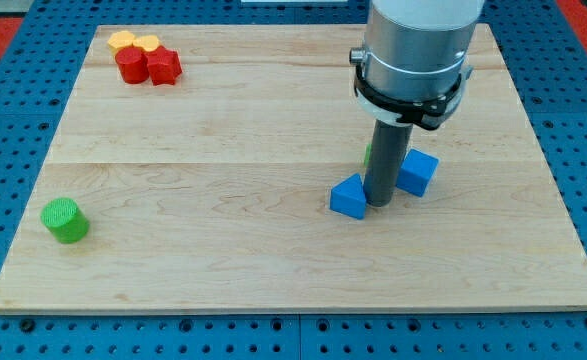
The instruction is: Move the blue triangle to the green circle
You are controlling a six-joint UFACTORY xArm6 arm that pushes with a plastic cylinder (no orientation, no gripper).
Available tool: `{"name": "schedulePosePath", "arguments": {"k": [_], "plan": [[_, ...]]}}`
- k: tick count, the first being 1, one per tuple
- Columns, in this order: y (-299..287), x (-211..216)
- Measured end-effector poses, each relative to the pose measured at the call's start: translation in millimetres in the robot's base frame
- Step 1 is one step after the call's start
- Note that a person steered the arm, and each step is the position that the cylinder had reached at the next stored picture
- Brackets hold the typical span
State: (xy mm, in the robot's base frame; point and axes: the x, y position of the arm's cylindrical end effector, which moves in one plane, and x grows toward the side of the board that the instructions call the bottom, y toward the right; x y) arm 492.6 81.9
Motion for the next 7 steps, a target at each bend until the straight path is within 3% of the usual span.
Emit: {"name": "schedulePosePath", "arguments": {"k": [7], "plan": [[-165.1,-1.0]]}}
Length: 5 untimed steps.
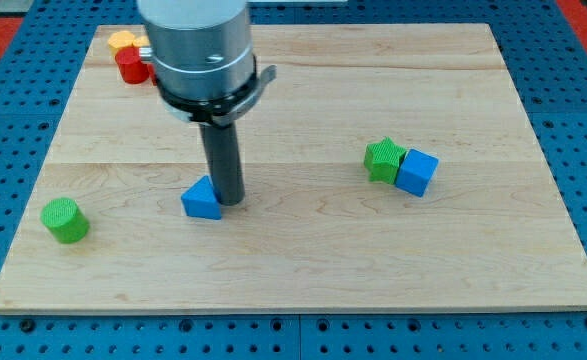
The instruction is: Move the blue triangle to the green circle
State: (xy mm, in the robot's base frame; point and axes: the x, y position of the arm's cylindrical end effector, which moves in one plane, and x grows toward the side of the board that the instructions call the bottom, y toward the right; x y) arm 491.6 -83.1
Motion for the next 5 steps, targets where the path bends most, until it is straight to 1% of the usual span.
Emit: {"name": "schedulePosePath", "arguments": {"k": [3,4,5], "plan": [[-82.4,9.8],[-97.0,10.5],[-94.2,9.4]]}}
